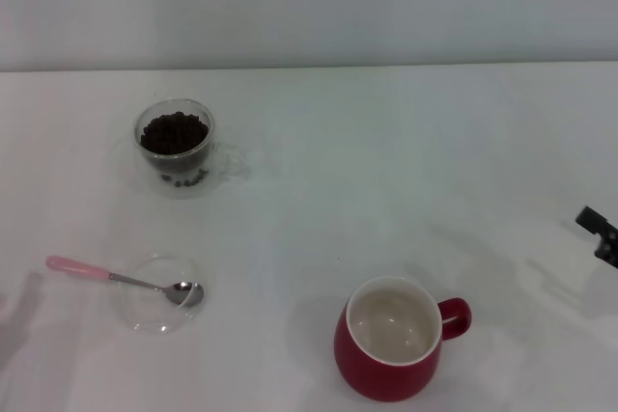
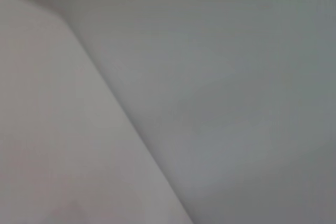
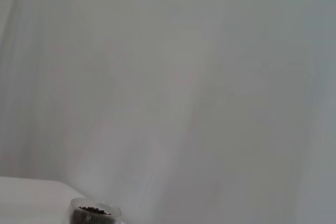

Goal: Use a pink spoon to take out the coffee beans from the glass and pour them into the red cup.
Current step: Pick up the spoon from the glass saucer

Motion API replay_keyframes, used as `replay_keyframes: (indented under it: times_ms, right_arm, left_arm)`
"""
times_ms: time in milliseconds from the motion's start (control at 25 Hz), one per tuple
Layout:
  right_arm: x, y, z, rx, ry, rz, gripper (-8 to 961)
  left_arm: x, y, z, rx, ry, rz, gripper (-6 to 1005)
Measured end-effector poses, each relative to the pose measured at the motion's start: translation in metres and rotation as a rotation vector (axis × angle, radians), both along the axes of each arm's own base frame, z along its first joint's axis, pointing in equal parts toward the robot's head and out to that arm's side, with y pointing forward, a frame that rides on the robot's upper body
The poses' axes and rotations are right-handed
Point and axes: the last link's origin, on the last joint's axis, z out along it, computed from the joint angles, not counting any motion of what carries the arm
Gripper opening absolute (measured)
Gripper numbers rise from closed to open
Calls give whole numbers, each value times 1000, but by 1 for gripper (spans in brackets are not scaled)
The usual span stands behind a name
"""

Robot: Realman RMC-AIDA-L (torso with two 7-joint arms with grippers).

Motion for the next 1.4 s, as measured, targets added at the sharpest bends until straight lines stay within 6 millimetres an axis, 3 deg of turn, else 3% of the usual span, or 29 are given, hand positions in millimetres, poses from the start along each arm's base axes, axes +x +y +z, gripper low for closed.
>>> replay_keyframes:
  times_ms: [480,1400]
  right_arm:
    - [-6,13,-4,6,-5,14,771]
    - [-6,11,-4,37,9,5,771]
  left_arm:
    - [24,36,-20,-198,-102,-100,875]
    - [26,57,-27,-282,-106,-70,876]
